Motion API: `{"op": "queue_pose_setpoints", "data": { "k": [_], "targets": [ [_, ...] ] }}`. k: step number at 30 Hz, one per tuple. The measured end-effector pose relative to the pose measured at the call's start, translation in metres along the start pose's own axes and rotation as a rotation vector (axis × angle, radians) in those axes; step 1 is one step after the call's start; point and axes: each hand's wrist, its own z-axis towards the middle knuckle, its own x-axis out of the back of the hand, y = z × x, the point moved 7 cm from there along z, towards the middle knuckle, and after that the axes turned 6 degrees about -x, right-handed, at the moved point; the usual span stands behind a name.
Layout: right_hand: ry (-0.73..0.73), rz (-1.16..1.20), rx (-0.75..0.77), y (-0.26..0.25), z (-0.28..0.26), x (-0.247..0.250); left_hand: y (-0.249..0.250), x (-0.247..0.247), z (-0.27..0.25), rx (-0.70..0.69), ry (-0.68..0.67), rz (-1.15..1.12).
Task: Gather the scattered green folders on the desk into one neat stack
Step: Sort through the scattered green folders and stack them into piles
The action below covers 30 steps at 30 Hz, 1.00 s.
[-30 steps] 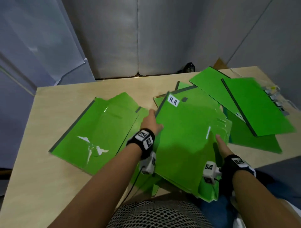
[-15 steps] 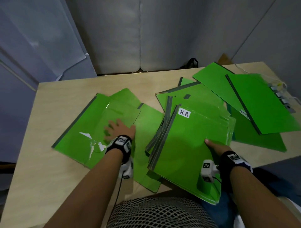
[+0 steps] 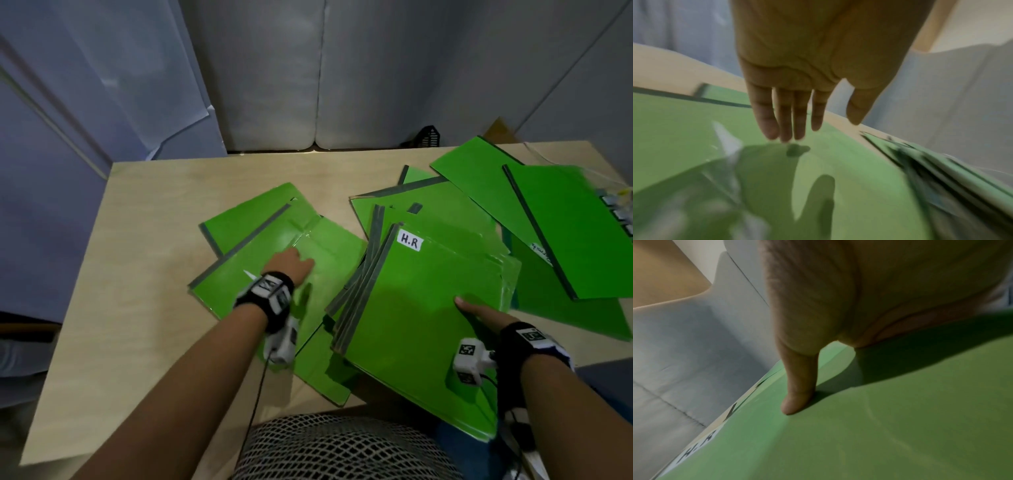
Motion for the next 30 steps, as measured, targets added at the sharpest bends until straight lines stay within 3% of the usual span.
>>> {"op": "queue_pose_setpoints", "data": {
  "k": [3, 7, 12, 15, 21, 30],
  "targets": [
    [0.006, -0.009, -0.014, -0.004, -0.002, 0.005, -0.046, 0.061, 0.013, 0.178, 0.207, 0.131],
    [0.015, 0.032, -0.047, -0.007, 0.0, 0.01, -0.105, 0.068, 0.017, 0.361, 0.095, 0.195],
    [0.11, -0.009, -0.13, -0.005, 0.01, 0.03, -0.122, 0.05, 0.019, 0.349, 0.064, 0.11],
    [0.134, 0.051, -0.109, -0.009, 0.003, 0.031, -0.109, 0.05, 0.018, 0.269, 0.026, 0.155],
    [0.138, 0.096, -0.104, -0.009, 0.003, 0.036, -0.104, 0.045, 0.008, 0.217, -0.096, 0.023],
    [0.16, 0.129, -0.086, -0.013, -0.005, 0.024, -0.081, 0.032, 0.001, 0.18, -0.035, -0.257]
  ]
}}
